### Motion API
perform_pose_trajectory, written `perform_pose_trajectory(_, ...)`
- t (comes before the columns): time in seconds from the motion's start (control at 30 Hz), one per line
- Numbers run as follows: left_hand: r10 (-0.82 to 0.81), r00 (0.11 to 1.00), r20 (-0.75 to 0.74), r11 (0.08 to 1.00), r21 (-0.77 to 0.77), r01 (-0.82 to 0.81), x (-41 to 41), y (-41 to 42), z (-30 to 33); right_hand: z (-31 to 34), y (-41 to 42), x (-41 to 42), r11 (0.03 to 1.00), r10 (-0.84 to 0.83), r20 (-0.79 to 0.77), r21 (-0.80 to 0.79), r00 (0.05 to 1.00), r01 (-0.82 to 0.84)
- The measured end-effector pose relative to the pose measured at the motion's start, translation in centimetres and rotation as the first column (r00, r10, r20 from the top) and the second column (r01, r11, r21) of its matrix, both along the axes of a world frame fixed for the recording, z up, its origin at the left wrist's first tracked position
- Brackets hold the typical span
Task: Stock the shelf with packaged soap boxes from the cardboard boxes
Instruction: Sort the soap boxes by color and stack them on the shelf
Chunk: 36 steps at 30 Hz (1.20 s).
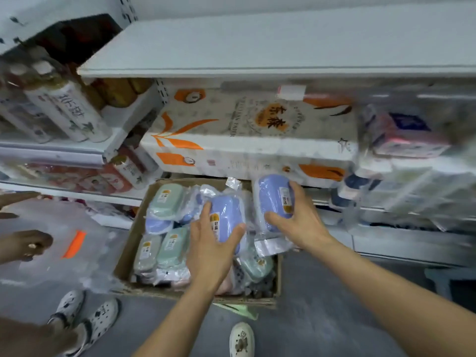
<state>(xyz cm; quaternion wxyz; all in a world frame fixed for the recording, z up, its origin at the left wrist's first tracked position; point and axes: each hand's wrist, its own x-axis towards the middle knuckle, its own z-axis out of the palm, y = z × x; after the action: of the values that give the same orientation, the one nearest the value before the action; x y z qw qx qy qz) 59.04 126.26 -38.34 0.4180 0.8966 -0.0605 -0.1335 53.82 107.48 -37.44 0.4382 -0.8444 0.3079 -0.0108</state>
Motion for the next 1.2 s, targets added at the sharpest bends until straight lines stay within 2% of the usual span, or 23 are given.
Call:
perform_pose_trajectory(0.27,-0.322,0.944,-0.071,0.94,-0.146,0.31,-11.1,-18.4,2.9,4.1,-14.9,-16.8,0.973,-0.229,0.003,0.012,0.974,0.229)
perform_pose_trajectory(0.47,-0.592,0.802,-0.08,0.797,-0.203,0.569,-21.2,-33.8,3.8,5.5,-26.0,-30.7,0.867,-0.497,0.063,0.064,0.866,0.493)
perform_pose_trajectory(0.67,-0.805,0.567,-0.175,0.593,-0.222,0.774,-29.1,-45.9,3.0,5.0,-33.7,-41.5,0.684,-0.728,0.043,0.126,0.684,0.719)
perform_pose_trajectory(0.87,-0.91,0.389,-0.141,0.408,-0.146,0.901,-35.6,-57.0,0.7,1.8,-40.8,-49.2,0.463,-0.882,-0.009,0.164,0.47,0.871)
perform_pose_trajectory(1.03,-0.972,0.198,-0.127,0.204,-0.032,0.978,-40.6,-67.9,-2.9,-2.8,-48.0,-54.3,0.298,-0.945,-0.107,0.114,0.31,0.948)
perform_pose_trajectory(1.2,-0.985,0.02,-0.173,0.005,0.085,0.996,-46.2,-78.2,-8.2,-8.4,-55.7,-58.6,0.092,-0.96,-0.266,0.007,0.09,0.996)
